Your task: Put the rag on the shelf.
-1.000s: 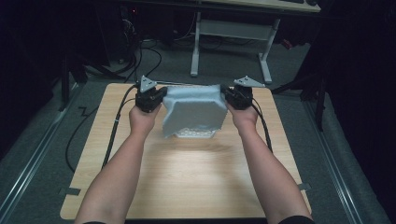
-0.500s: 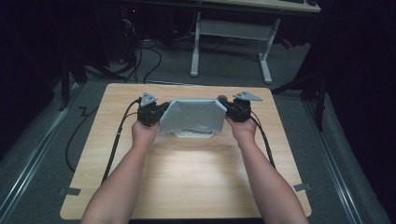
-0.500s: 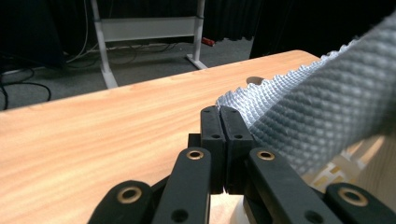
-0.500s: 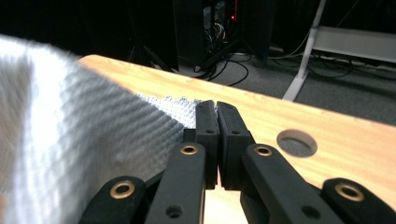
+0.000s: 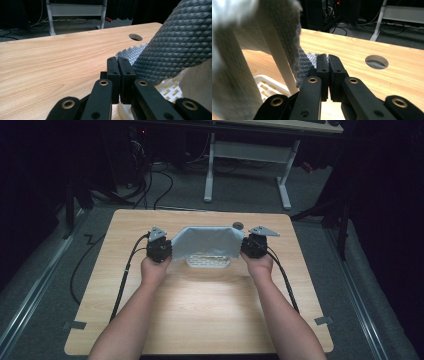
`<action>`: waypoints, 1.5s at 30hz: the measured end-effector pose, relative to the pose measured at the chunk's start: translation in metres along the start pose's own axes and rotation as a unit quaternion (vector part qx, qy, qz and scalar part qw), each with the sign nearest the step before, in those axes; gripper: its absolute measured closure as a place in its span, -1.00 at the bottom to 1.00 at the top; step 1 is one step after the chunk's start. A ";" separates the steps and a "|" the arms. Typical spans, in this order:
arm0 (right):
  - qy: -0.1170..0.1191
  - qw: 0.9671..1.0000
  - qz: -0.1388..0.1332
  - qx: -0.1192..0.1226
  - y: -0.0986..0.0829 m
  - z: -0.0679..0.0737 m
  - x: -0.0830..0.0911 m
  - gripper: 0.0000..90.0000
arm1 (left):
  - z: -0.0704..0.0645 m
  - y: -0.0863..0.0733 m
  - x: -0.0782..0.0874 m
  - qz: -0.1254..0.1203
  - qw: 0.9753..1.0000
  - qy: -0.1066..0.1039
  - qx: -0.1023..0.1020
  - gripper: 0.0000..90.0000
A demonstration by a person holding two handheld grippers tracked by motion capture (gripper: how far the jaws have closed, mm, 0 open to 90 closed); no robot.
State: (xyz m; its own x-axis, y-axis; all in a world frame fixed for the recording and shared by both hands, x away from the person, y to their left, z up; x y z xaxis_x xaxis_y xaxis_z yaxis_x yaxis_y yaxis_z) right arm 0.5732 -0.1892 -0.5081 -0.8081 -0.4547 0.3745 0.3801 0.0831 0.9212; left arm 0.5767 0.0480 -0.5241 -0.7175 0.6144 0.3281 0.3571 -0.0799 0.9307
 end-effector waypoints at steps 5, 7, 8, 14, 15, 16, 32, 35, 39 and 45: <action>-0.003 1.000 0.002 0.002 -0.001 0.000 0.001 0.90 | -0.002 -0.001 0.001 0.002 1.000 0.000 -0.003 0.94; -0.003 1.000 0.003 0.000 -0.001 0.000 0.001 0.88 | -0.002 -0.001 0.001 0.003 1.000 0.001 -0.003 0.92; -0.002 1.000 0.002 -0.001 -0.001 0.000 0.001 0.84 | -0.001 0.000 0.002 0.003 1.000 0.002 -0.003 0.87; -0.005 1.000 -0.002 0.003 0.005 -0.003 0.006 0.62 | 0.006 0.007 0.009 -0.004 1.000 0.017 0.002 0.62; -0.008 1.000 -0.005 0.005 0.007 -0.004 0.007 0.60 | 0.008 0.009 0.011 -0.007 1.000 0.019 0.005 0.60; -0.009 1.000 -0.010 0.006 0.010 -0.005 0.008 0.57 | 0.009 0.010 0.012 -0.008 1.000 0.020 0.006 0.59; -0.046 0.999 -0.025 0.013 0.024 -0.034 0.032 0.43 | 0.047 0.022 0.045 -0.020 0.997 0.074 0.003 0.47; -0.054 0.998 -0.019 0.022 0.022 -0.038 0.038 0.37 | 0.056 0.021 0.056 -0.023 0.996 0.087 -0.003 0.44; -0.059 0.998 -0.019 0.032 0.022 -0.039 0.044 0.35 | 0.064 0.020 0.068 -0.028 0.995 0.097 -0.001 0.40; -0.064 0.997 -0.028 0.042 0.020 -0.039 0.057 0.31 | 0.074 0.014 0.089 -0.028 0.994 0.108 -0.005 0.38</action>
State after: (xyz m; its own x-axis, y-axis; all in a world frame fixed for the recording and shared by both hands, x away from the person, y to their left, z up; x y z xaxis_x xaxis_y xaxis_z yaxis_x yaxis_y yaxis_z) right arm 0.5520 -0.2486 -0.4727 -0.8795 -0.3448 0.3281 0.2983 0.1380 0.9444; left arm 0.5621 0.1600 -0.4935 -0.8481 0.4360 0.3009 0.3070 -0.0585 0.9499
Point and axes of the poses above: each handheld gripper's, and its own axes: x roughly backward along the jaws, y roughly out of its top, z roughly to its left, the point moved 10 cm from there along -x, roughly forward along the jaws, and after that the axes turned 3 degrees about -z, right-handed, at the moved point
